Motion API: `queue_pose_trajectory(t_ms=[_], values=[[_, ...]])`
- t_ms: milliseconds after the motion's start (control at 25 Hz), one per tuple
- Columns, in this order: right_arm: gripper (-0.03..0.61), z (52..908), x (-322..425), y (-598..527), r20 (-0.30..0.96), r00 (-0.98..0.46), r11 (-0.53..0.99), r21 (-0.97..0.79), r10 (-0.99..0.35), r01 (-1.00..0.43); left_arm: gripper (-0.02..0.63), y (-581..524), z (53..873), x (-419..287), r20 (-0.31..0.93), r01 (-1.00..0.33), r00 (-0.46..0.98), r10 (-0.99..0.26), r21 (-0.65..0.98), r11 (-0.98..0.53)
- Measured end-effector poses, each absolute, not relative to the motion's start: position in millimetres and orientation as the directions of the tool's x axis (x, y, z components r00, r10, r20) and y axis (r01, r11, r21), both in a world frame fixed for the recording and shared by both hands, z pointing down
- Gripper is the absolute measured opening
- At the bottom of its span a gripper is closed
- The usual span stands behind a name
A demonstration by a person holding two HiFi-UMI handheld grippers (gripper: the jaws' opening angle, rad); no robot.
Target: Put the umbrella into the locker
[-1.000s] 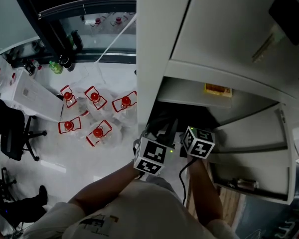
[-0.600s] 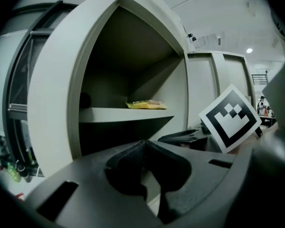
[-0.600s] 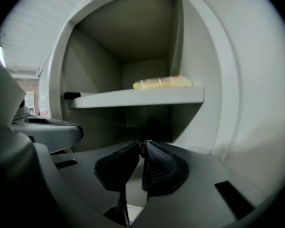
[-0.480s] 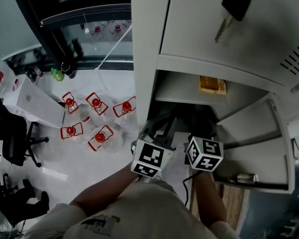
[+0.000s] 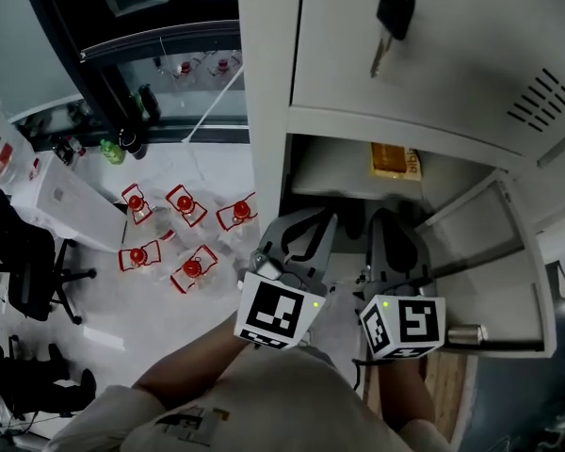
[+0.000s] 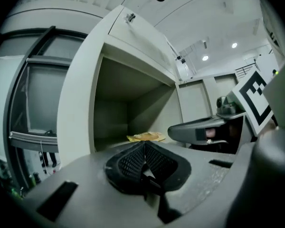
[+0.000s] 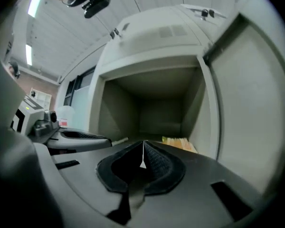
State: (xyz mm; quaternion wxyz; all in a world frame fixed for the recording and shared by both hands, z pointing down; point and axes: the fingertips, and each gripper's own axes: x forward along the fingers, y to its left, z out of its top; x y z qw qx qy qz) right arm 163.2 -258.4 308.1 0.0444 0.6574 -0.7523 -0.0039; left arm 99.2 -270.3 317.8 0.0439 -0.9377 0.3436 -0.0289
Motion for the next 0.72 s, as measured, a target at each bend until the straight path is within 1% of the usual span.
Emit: queue_pose_trajectory(t_ms=[120, 240, 520, 720], values=[[0.012, 275.7, 151.4, -245.7, 0.000, -0.180, 0.179, 0.095, -0.984, -0.979, 0.008, -262.4, 291.2, 95.9, -0.031, -0.626, 0.775, -0.632, -0.174, -0.760], [0.011, 250.7, 147.0, -235.2, -0.050, -0.215, 0.210, 0.092, -0.975, -0.973, 0.008, -254.9, 272.5, 92.9, -0.067, -0.613, 0.788, -0.612, -0.178, -0.769], [0.006, 212.1, 146.6, -208.7, -0.134, -0.249, 0.234, 0.118, -0.959, -0.965, 0.008, -240.4, 247.4, 78.3, -0.079, -0.604, 0.794, -0.603, -0.217, -0.767], [0.006, 203.8, 146.8, -195.5, -0.156, -0.258, 0.238, 0.134, -0.954, -0.962, 0.008, -235.0, 240.4, 64.9, -0.099, -0.632, 0.774, -0.625, -0.186, -0.753]])
